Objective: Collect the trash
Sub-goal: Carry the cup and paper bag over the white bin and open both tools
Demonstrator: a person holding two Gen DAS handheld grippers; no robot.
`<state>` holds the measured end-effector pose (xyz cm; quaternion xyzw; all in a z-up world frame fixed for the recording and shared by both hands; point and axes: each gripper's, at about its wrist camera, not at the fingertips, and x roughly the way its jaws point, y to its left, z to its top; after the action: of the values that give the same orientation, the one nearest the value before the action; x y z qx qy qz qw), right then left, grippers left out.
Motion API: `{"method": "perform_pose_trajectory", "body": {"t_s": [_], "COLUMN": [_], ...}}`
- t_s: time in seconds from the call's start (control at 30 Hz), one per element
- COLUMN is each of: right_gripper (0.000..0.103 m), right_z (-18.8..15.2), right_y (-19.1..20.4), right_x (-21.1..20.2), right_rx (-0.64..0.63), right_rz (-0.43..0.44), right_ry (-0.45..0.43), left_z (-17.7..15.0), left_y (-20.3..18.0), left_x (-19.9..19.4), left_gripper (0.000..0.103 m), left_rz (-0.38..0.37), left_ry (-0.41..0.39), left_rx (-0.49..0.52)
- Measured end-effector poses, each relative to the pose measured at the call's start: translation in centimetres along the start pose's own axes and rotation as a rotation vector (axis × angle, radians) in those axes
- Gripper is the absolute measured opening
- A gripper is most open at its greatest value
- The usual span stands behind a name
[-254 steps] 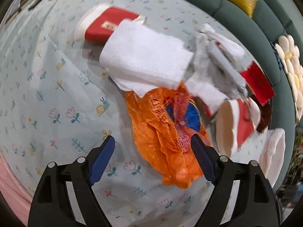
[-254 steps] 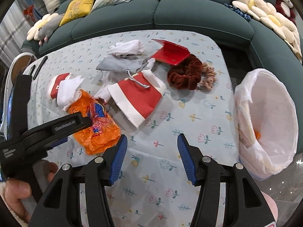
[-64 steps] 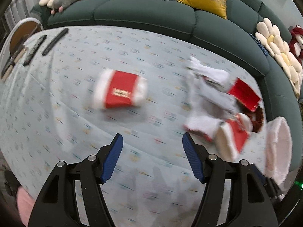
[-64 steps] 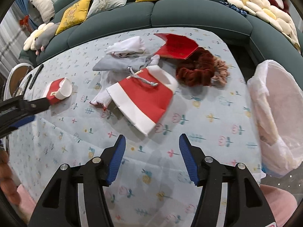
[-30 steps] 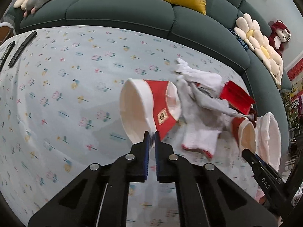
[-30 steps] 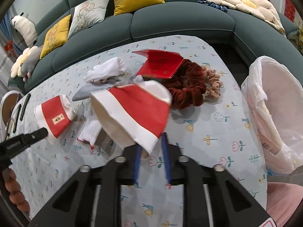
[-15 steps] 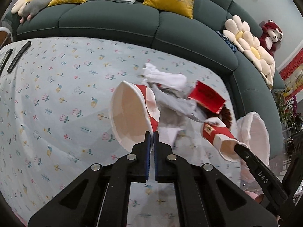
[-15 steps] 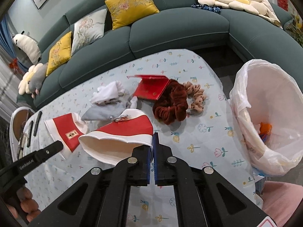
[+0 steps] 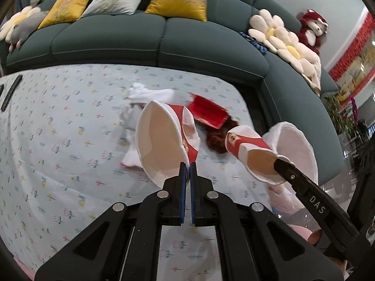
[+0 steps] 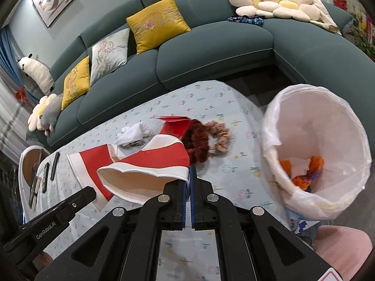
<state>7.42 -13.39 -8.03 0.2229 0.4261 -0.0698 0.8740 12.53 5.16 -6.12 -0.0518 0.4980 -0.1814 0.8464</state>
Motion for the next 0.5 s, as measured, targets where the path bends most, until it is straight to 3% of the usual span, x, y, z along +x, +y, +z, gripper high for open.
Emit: {"method": "perform_pose_trajectory", "body": {"t_s": [0.5], "right_gripper": [0.003], "right_z": [1.1], "right_y": [-10.0], "right_x": [-5.1], "right_rx": [0.065], "right_rz": [-0.136], "right_ry": [-0.045], "left_z": [-0.7], "left_y": [-12.3], "left_x": [1.5], "left_gripper": [0.003], "left_rz": [-0.099], "left_ry": [0.018], "left_rx": [0.19]}}
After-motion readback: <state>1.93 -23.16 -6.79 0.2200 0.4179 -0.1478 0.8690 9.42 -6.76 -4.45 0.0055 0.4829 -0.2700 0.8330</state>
